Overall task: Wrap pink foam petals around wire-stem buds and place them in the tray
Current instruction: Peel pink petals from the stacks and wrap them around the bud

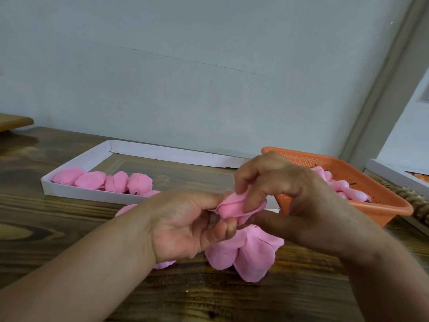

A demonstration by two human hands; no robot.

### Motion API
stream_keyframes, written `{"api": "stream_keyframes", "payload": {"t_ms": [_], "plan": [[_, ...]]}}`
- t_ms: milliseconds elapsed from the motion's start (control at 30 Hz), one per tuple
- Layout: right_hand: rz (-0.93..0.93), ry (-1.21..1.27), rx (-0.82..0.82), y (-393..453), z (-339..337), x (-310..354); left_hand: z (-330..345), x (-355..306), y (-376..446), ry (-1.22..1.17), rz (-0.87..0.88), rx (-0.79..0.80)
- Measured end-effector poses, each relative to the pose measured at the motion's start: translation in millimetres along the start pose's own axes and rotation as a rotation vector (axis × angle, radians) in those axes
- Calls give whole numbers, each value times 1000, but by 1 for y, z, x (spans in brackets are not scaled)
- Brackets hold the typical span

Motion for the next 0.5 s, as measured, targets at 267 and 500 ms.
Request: {"api": "stream_keyframes", "payload": {"t_ms": [267,500], "plan": [[29,-32,61,-2,-3,-2,5,7,0,3,-60,70],[83,-105,110,-2,-4,-1,4,9,2,34,24,36]]}}
Point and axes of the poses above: each hand's wrist, its own y-axis towards the middle knuckle, its own z-axis out of the palm, x = y × z, the point moved 4 cm from there along y, towards the middle knuckle, and after that the axes turned 2 degrees about -x, right-handed, at the moved point
